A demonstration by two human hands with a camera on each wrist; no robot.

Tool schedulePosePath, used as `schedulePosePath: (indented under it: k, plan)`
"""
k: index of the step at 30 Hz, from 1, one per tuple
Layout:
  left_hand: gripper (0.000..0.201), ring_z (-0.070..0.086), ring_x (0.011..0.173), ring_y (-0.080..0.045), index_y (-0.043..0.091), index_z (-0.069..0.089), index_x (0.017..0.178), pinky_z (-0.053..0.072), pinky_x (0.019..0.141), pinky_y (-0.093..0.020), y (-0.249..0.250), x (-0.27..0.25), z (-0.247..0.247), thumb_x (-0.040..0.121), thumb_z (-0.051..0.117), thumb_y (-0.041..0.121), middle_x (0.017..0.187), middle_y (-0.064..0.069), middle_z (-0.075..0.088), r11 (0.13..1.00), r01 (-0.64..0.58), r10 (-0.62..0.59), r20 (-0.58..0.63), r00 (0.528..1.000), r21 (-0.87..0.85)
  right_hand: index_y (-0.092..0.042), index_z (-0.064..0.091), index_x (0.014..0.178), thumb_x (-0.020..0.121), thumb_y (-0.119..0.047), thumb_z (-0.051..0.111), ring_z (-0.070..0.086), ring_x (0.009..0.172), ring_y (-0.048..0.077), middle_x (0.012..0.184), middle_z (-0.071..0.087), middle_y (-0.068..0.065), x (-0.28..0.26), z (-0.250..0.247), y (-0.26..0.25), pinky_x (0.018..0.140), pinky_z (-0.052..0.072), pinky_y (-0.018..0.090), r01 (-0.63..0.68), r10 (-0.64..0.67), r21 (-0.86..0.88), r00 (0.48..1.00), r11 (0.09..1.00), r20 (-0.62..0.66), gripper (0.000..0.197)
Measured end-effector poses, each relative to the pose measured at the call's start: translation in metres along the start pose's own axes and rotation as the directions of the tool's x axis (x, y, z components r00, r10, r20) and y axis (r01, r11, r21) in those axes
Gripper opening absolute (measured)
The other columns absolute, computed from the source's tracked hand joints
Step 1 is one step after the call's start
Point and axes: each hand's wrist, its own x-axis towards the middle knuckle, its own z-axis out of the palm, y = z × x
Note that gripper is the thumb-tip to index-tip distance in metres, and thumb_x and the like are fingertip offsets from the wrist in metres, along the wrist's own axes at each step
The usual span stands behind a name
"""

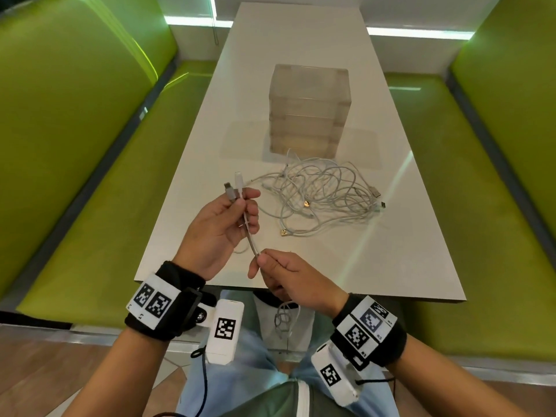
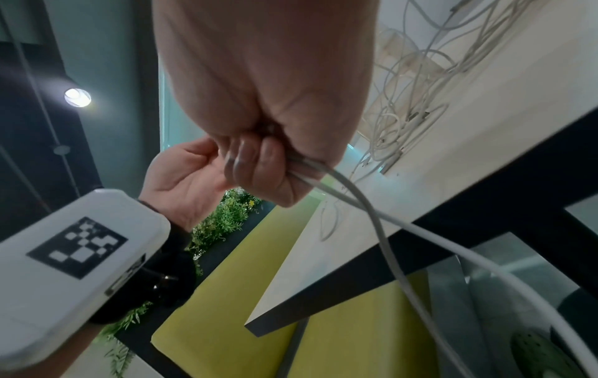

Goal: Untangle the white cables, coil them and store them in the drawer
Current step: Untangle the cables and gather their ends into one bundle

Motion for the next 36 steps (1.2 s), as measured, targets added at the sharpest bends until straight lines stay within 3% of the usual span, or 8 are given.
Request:
schedulePosePath:
  k: [7,13,16,22,26,30,33,36]
  plan:
    - [0.021,0.073,0.074,-0.017,0.018,0.076,0.075,0.058,0.066,-0.029,0.0,-0.008,-0.035,0.062,0.07,0.033,0.078,-0.003,0.074,0.996,-0.034,0.022,-0.13,0.991,-0.086,-0.015,0.061,0.088,0.101,-0.03,0.037,0.033,0.047,0.003,0.05,0.038,-0.015,0.016,0.008,-0.008,0.048,0.031,0.017,0.014,-0.005,-0.081,0.994,0.997,0.112,0.031]
    - [0.029,0.062,0.054,-0.009,0.012,0.068,0.078,0.058,0.06,-0.029,-0.005,-0.013,-0.046,0.091,0.046,0.025,0.059,0.002,0.061,0.997,-0.037,0.016,-0.277,0.961,-0.07,-0.014,0.064,0.094,0.101,-0.032,0.036,0.041,0.055,0.005,0.06,0.043,-0.007,0.03,0.016,-0.011,0.058,0.038,0.018,0.009,0.037,-0.204,0.975,0.979,0.218,0.034]
    - [0.026,0.053,0.049,-0.007,0.008,0.058,0.086,0.057,0.062,-0.028,-0.008,-0.013,-0.053,0.099,0.04,0.022,0.055,0.004,0.053,0.999,-0.033,0.018,-0.339,0.94,-0.037,-0.017,0.068,0.1,0.1,-0.04,0.033,0.056,0.078,0.007,0.085,0.06,-0.005,0.048,0.013,-0.008,0.074,0.044,0.019,-0.032,0.047,-0.356,0.998,0.934,0.035,0.041]
    - [0.016,0.071,0.072,-0.021,0.001,0.056,0.091,0.058,0.08,-0.039,-0.021,-0.014,-0.067,0.097,0.045,0.012,0.073,-0.007,0.069,1.0,-0.006,0.002,-0.37,0.929,-0.011,-0.009,0.061,0.109,0.088,-0.032,0.061,0.054,0.098,0.027,0.109,0.054,0.01,0.089,0.004,0.015,0.08,0.045,0.037,-0.021,0.0,-0.857,1.0,0.515,-0.025,0.031]
    - [0.015,0.072,0.083,-0.029,-0.001,0.056,0.094,0.058,0.08,-0.04,-0.023,-0.016,-0.069,0.097,0.046,0.01,0.084,-0.015,0.072,1.0,0.029,-0.022,-0.406,0.914,0.011,-0.004,0.055,0.104,0.094,-0.022,0.049,0.054,0.099,0.032,0.105,0.057,0.015,0.084,0.004,0.017,0.076,0.043,0.04,-0.007,0.002,-0.939,1.0,0.343,-0.006,0.021]
    - [0.019,0.071,0.089,-0.033,-0.003,0.055,0.098,0.059,0.078,-0.038,-0.024,-0.014,-0.063,0.098,0.045,0.013,0.093,-0.02,0.072,0.996,0.081,-0.064,-0.405,0.912,0.024,-0.005,0.05,0.101,0.096,-0.02,0.045,0.061,0.083,0.029,0.093,0.065,0.013,0.063,-0.012,0.002,0.073,0.049,0.041,-0.075,-0.014,-0.813,0.995,0.578,-0.101,0.016]
    - [0.021,0.071,0.088,-0.032,-0.004,0.055,0.1,0.06,0.075,-0.036,-0.024,-0.009,-0.052,0.099,0.045,0.014,0.095,-0.021,0.071,0.991,0.126,-0.103,-0.379,0.92,0.037,-0.011,0.055,0.11,0.094,-0.018,0.052,0.06,0.073,0.006,0.089,0.069,0.004,0.045,-0.022,-0.021,0.071,0.05,0.022,-0.063,-0.057,-0.593,0.982,0.803,-0.181,0.018]
    - [0.022,0.072,0.087,-0.03,-0.003,0.058,0.099,0.06,0.076,-0.036,-0.025,-0.004,-0.039,0.099,0.045,0.015,0.095,-0.02,0.072,0.988,0.149,-0.125,-0.343,0.931,0.044,-0.012,0.061,0.119,0.091,-0.013,0.056,0.061,0.073,0.011,0.09,0.071,0.006,0.033,-0.026,-0.035,0.074,0.049,0.019,-0.033,-0.056,-0.461,0.982,0.887,-0.178,0.028]
